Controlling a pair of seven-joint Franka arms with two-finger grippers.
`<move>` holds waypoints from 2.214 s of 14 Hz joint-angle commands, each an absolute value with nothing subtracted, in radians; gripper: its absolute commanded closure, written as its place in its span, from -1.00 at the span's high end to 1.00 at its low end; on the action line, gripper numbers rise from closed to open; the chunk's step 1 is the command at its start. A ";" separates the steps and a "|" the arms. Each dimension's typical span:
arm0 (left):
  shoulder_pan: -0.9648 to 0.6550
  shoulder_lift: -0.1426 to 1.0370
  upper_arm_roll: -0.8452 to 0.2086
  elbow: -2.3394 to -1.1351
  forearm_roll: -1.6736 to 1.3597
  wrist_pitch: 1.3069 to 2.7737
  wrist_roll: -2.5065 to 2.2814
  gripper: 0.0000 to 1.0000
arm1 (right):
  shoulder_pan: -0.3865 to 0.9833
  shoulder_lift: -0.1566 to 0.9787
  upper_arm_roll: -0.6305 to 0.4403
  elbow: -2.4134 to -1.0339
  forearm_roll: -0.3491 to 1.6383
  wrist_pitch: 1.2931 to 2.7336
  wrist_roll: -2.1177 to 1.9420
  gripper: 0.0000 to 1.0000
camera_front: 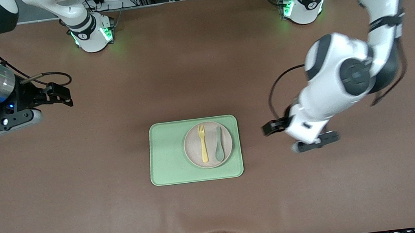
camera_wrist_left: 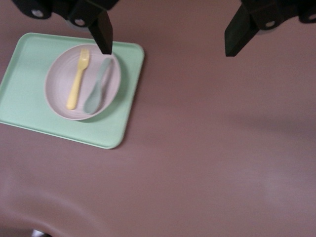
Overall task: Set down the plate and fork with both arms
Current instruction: 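Release the plate and raise the left gripper while the right gripper reaches in, then lower the right gripper over the plate and grasp the yellow fork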
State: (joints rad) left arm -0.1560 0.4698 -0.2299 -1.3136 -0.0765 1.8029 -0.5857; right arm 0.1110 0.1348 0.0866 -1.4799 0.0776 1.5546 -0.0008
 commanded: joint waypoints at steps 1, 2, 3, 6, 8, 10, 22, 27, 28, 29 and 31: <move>-0.048 0.364 -0.236 -1.353 -0.058 1.680 -0.562 1.00 | 0.172 0.198 0.086 -1.457 0.084 1.586 0.041 1.00; -0.011 0.333 -0.235 -1.354 -0.054 1.649 -0.520 1.00 | 0.196 0.224 0.086 -1.447 0.084 1.603 0.095 1.00; 0.020 0.299 -0.236 -1.361 -0.028 1.617 -0.474 1.00 | 0.222 0.256 0.086 -1.427 0.086 1.624 0.142 1.00; 0.066 0.191 -0.236 -1.423 0.021 1.585 -0.433 1.00 | 0.287 0.363 0.086 -1.356 0.084 1.689 0.204 1.00; 0.100 0.123 -0.239 -1.488 0.050 1.594 -0.375 1.00 | 0.331 0.434 0.084 -1.321 0.081 1.742 0.244 1.00; 0.135 0.069 -0.239 -1.514 0.052 1.594 -0.316 1.00 | 0.373 0.507 0.084 -1.278 0.078 1.790 0.300 1.00; 0.156 0.003 -0.238 -1.499 0.043 1.552 -0.224 1.00 | 0.479 0.839 0.078 -1.239 0.002 2.170 0.416 1.00; 0.096 -0.014 -0.143 -1.513 0.037 1.546 -0.128 1.00 | 0.515 0.887 0.078 -1.215 0.003 2.200 0.500 0.88; 0.051 -0.015 -0.083 -1.511 0.037 1.543 -0.094 1.00 | 0.521 0.902 0.078 -1.188 0.003 2.189 0.509 0.87; 0.031 -0.014 -0.062 -1.509 0.037 1.543 -0.098 1.00 | 0.531 0.914 0.078 -1.168 0.003 2.187 0.526 0.81; 0.031 -0.012 -0.064 -1.506 0.040 1.536 -0.109 1.00 | 0.558 0.945 0.078 -1.132 0.000 2.189 0.566 0.66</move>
State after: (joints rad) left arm 0.0520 0.0154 -0.0780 -1.4856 0.0326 1.5488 -0.1154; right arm 0.5325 0.8835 0.0811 -1.2200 0.0150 2.2072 0.5165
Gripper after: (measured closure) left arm 0.000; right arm 0.088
